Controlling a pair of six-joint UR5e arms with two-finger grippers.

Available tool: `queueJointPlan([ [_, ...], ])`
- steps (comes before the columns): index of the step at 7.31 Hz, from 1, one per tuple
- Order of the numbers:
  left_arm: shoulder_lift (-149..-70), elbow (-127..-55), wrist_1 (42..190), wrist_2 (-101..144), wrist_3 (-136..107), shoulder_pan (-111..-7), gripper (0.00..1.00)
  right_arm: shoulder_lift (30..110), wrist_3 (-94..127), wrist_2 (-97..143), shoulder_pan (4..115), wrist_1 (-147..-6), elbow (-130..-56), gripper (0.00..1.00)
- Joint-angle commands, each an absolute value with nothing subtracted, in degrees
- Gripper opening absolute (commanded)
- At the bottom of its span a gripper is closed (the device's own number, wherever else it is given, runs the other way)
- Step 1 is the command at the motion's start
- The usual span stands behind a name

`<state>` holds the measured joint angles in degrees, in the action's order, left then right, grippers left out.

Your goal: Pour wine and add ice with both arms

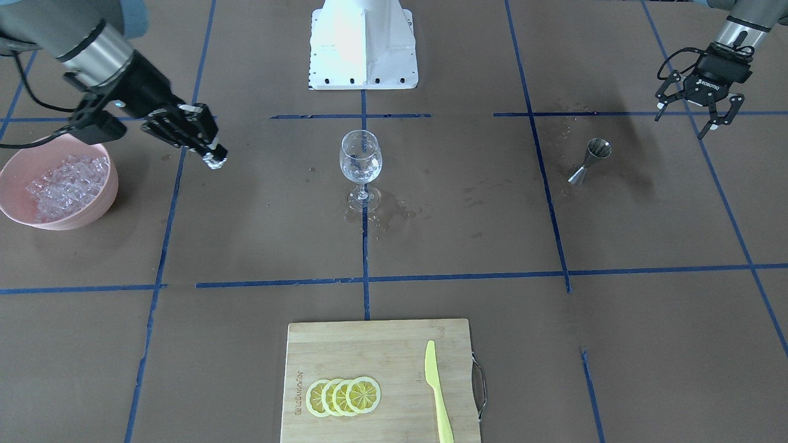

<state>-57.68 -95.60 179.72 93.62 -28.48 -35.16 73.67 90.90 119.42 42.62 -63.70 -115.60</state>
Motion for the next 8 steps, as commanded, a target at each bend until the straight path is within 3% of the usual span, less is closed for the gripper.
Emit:
queueJointPlan([
  [1, -57.74, -95.62, 179.74, 93.6, -28.48, -35.16, 1.0, 59.3, 95.87, 110.09, 33.79, -80.0, -115.67, 0.0],
  [3, -57.92, -95.71, 179.74, 93.52, -30.48, -35.16, 1.0, 54.16, 99.04, 103.21, 28.85, -81.83, -114.01, 0.0],
  [6, -58.36, -95.62, 179.74, 93.43, -31.46, -35.16, 1.0, 53.17, 99.32, 102.83, 28.56, -81.91, -113.29, 0.0],
  [7, -58.36, -95.71, 179.74, 93.43, -31.55, -35.16, 1.0, 53.52, 99.32, 102.92, 28.48, -82.0, -113.12, 0.09],
  [8, -58.36, -95.63, 179.74, 93.43, -31.55, -35.16, 1.0, 53.35, 99.32, 102.83, 28.56, -82.0, -112.85, 0.59],
])
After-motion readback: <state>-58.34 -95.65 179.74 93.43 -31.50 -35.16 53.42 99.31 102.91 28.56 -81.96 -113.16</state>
